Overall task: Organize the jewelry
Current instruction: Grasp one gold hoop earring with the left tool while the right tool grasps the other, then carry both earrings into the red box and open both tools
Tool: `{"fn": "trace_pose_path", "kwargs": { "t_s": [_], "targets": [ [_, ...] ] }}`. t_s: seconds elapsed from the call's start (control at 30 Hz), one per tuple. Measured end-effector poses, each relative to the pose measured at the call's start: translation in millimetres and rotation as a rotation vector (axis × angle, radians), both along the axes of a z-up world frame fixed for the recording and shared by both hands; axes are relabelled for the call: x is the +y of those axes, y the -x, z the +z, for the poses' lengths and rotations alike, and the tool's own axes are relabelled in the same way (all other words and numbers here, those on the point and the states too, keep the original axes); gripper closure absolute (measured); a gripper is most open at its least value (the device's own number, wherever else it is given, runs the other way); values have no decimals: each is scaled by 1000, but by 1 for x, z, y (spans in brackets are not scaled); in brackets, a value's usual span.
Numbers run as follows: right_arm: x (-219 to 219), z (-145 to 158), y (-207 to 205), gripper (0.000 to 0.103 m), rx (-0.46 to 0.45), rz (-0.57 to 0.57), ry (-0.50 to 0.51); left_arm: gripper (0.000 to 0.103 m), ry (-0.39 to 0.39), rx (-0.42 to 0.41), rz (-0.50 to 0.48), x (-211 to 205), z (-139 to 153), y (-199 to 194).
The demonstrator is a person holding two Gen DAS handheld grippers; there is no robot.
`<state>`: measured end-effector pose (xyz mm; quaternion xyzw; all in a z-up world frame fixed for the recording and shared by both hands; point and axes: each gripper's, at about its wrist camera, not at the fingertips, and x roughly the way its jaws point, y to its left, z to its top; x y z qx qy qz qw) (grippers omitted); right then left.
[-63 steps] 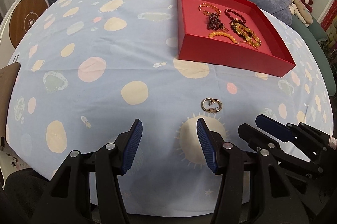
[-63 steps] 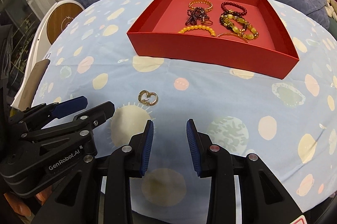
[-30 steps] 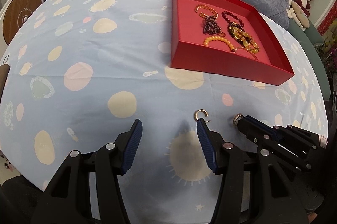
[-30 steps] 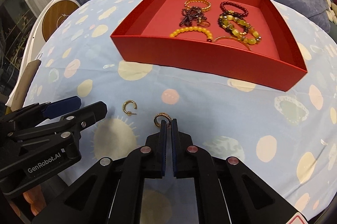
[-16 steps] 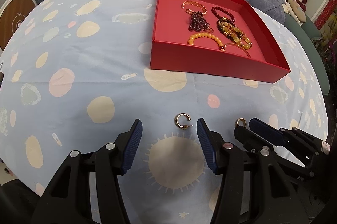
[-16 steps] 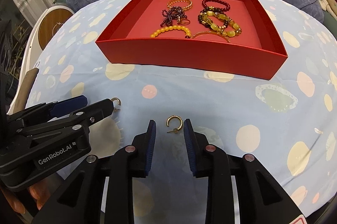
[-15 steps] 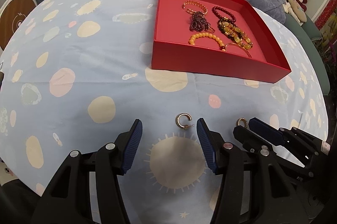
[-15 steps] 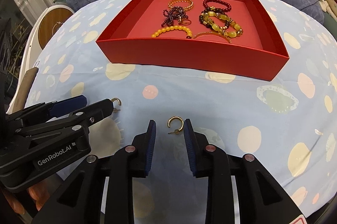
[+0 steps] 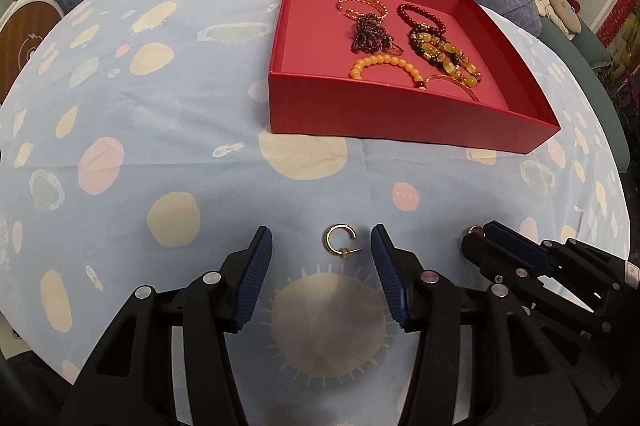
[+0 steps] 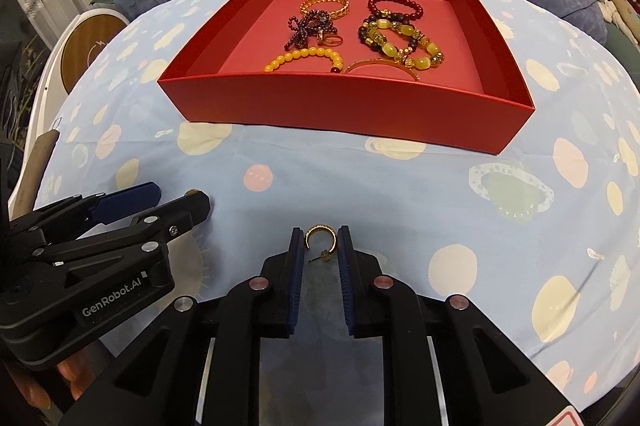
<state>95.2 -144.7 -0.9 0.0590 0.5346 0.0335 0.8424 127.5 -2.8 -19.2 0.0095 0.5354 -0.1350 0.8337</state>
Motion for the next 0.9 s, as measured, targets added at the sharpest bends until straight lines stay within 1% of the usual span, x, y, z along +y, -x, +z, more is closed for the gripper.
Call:
{"fn": "trace_pose_path", "kwargs": {
  "t_s": [0.03,0.07,0.1,0.17,0.2,0.3,0.47,0.5,0.53,0.73,0.77,0.8,0.83,0.87,0.9],
  "targets": [
    [-1,0,0,87,0,-1,-2,59,-6,-3,-3,-1,0,-1],
    [-1,0,0,87,0,-1,-3,62,-10,-6,-5,-2,0,-1],
    [-1,0,0,87,0,-2,-3,69,-8,-7,-8,-2,0,-2],
    [-2,0,1,87,1,-4,-5,75,-5,-4,-13,-3,0,-3],
    [-3,0,1,87,1,-6,-6,80,-4,-2,-16,-3,1,-3],
    [-5,2,3,87,-2,-8,-8,88,-4,5,-18,-4,1,-2],
    [-7,6,7,87,-10,-12,-9,90,4,17,-20,-6,2,2],
    [-8,7,8,87,-12,-15,-9,95,7,19,-20,-6,3,3],
    [-9,7,9,87,-13,-18,-9,98,13,21,-21,-5,3,4],
    [-12,11,15,87,-22,-25,-10,97,50,38,2,4,5,11],
    [-12,11,15,87,-22,-25,-11,94,55,38,11,7,5,12],
    [-12,11,16,87,-23,-25,-11,84,59,39,16,9,6,13],
    [-11,11,16,87,-23,-26,-12,78,64,35,18,10,7,14],
    [-11,11,16,87,-22,-26,-14,69,62,26,26,11,9,15],
    [-11,10,16,87,-22,-26,-15,67,61,20,29,11,10,15]
  ]
}}
